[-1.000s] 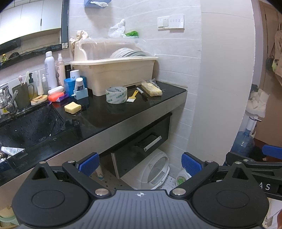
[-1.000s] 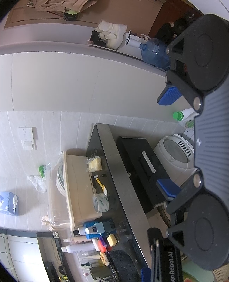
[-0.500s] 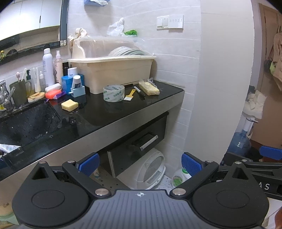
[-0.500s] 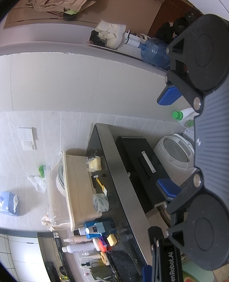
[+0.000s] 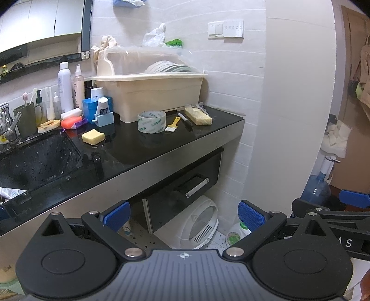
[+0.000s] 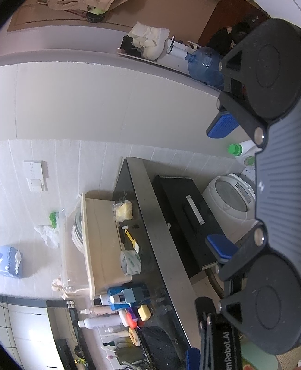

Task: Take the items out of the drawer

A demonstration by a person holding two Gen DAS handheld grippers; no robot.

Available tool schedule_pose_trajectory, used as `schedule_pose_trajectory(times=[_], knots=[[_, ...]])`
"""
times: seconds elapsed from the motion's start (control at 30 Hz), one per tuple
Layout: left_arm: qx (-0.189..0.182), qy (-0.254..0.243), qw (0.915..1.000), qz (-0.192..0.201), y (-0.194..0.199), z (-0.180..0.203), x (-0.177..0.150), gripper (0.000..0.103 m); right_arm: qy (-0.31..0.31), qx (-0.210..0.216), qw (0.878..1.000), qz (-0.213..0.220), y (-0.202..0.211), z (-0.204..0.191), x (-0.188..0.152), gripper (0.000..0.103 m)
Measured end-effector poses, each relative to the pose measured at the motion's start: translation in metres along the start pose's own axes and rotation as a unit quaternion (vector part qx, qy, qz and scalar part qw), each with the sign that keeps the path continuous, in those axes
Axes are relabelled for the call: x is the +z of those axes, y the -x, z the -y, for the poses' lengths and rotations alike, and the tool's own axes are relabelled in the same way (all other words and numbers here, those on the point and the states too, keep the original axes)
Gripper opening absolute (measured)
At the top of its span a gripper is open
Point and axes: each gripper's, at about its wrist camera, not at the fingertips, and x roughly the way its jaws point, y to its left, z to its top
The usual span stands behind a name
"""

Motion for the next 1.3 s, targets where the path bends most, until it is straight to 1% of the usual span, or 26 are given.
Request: schedule_pose_trajectory(times=[0.07, 0.13, 0.43, 0.6, 0.7, 0.77, 0.87, 0.97, 1.07, 1.2, 1.3], knots=[[0.000, 0.000, 1.0000, -0.001, -0.002, -0.001, -0.001, 0.101, 0.002, 0.003, 1.000, -0.001, -0.004, 0.000, 0.002, 0.091], [-0.001, 0.001, 1.0000, -0.004, -0.005, -0.004, -0.001, 0.102, 0.004, 0.003, 1.000, -0.001, -0.005, -0.007, -0.004, 0.091], [-0.004, 0.010, 0.9999, -0.003, -0.011, -0.011, -0.003, 0.102, 0.004, 0.012, 1.000, -0.003, -0.020, -0.006, 0.004, 0.091], [-0.013, 0.015, 0.9998, 0.009, -0.011, -0.015, -0.005, 0.102, 0.009, 0.015, 1.000, -0.004, -0.033, -0.005, 0.010, 0.091], [-0.010, 0.010, 0.9998, 0.017, -0.011, -0.017, -0.006, 0.102, 0.013, 0.017, 1.000, -0.006, -0.035, -0.010, 0.004, 0.091], [-0.006, 0.004, 0.9998, 0.019, -0.014, -0.016, -0.006, 0.102, 0.017, 0.021, 1.000, -0.009, -0.041, -0.011, 0.007, 0.091], [-0.005, 0.002, 0.9999, 0.010, -0.020, -0.016, -0.007, 0.102, 0.024, 0.024, 0.999, -0.015, -0.054, -0.010, 0.010, 0.091], [-0.017, 0.010, 0.9998, -0.007, -0.030, -0.021, -0.010, 0.102, 0.032, 0.022, 0.999, -0.020, -0.068, -0.009, 0.012, 0.091], [-0.016, 0.013, 0.9998, -0.009, -0.037, -0.025, -0.015, 0.102, 0.039, 0.022, 0.999, -0.020, -0.081, -0.011, 0.009, 0.091], [-0.009, 0.017, 0.9998, -0.009, -0.044, -0.026, -0.022, 0.102, 0.022, 0.020, 0.999, -0.023, -0.109, -0.005, 0.008, 0.091], [0.009, 0.010, 0.9999, -0.011, -0.049, -0.025, -0.026, 0.102, 0.029, 0.009, 0.999, -0.022, -0.128, -0.004, 0.006, 0.091]])
